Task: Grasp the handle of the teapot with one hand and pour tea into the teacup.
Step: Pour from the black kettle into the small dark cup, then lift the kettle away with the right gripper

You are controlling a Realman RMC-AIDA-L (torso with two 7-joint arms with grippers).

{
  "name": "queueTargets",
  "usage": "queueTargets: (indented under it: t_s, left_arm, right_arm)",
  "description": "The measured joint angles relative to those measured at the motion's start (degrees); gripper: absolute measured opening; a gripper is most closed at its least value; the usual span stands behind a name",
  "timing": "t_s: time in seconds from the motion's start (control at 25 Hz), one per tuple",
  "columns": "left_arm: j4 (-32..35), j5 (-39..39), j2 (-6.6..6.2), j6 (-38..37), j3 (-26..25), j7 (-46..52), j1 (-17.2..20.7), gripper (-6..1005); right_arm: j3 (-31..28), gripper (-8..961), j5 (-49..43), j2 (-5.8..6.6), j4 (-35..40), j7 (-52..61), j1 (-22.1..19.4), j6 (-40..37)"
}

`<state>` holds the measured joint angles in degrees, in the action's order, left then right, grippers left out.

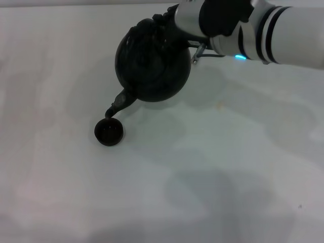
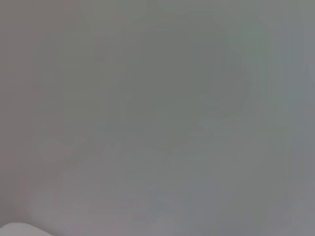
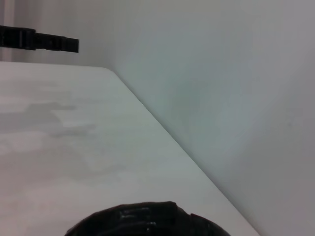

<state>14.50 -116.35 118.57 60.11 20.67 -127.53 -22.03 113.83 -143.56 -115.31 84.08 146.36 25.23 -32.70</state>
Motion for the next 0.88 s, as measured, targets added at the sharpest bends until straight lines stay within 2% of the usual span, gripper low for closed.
queueTargets:
  t_s: [0.36, 0.88]
  left_arm:
    - [0.00, 0.39, 0.00, 0.00, -0.02, 0.00, -0.26, 787]
    - [0.00, 0.43, -0.08, 0.00, -0.02, 0.00, -0.03, 786]
  right_arm:
    - [3.83, 170, -2.33, 0.01, -1.22, -0.03, -0.28, 4.73]
    - [5.82, 167, -3.44, 0.00, -2.08, -0.10, -1.04, 8.79]
